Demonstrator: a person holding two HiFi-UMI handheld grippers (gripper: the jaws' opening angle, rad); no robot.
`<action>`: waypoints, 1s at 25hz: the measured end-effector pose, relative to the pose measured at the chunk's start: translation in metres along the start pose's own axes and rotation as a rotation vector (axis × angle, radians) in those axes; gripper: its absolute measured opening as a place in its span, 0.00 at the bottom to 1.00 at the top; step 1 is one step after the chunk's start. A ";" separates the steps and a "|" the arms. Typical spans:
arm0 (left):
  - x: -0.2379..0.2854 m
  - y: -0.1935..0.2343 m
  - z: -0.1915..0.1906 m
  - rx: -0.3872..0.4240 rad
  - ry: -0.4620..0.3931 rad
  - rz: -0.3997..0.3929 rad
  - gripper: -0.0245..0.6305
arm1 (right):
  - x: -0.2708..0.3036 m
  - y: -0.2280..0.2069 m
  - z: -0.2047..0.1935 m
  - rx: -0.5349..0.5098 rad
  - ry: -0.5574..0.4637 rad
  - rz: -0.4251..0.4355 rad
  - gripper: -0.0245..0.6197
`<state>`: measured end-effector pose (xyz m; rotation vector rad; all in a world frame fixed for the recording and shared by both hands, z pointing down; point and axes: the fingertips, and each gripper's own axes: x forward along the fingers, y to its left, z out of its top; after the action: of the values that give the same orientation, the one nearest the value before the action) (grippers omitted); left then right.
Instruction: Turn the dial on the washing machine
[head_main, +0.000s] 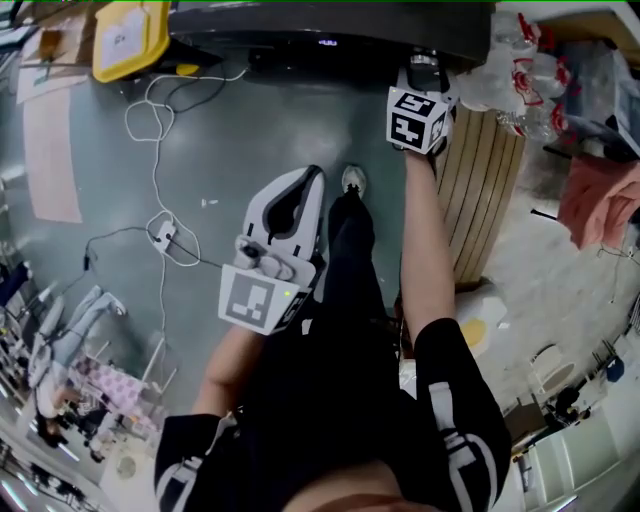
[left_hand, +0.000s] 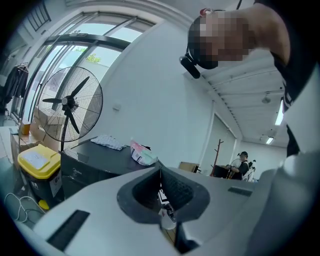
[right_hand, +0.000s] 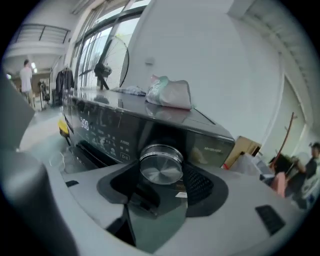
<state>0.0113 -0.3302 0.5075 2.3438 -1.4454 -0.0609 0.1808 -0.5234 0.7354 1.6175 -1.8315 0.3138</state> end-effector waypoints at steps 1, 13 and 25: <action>0.000 0.001 0.000 0.000 0.001 0.000 0.07 | -0.001 -0.001 0.000 0.038 -0.020 0.018 0.49; 0.003 0.000 -0.004 -0.010 0.015 0.001 0.07 | 0.004 -0.005 -0.005 -0.081 0.003 -0.053 0.49; -0.088 -0.022 0.047 0.018 -0.061 -0.024 0.07 | -0.126 0.009 0.009 0.252 -0.089 0.080 0.51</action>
<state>-0.0221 -0.2593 0.4423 2.3933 -1.4518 -0.1269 0.1711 -0.4279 0.6534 1.7526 -1.9920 0.5350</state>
